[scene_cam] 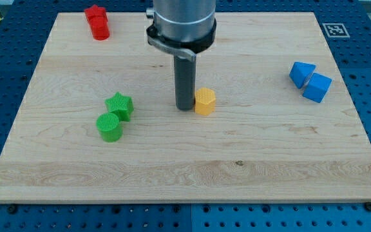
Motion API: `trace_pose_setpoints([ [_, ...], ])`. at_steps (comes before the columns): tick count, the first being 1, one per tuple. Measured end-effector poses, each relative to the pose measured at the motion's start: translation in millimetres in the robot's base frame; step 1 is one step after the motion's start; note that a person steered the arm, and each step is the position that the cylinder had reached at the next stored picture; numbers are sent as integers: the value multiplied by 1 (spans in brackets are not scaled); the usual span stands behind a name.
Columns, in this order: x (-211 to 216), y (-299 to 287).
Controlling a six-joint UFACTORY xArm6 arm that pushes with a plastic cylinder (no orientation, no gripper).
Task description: Push yellow hexagon to bottom right
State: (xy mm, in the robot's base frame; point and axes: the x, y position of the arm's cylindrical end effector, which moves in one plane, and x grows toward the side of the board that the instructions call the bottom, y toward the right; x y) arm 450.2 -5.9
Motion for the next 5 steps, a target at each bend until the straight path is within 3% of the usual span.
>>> trace_pose_setpoints([
  [1,-23,2],
  [5,32,58],
])
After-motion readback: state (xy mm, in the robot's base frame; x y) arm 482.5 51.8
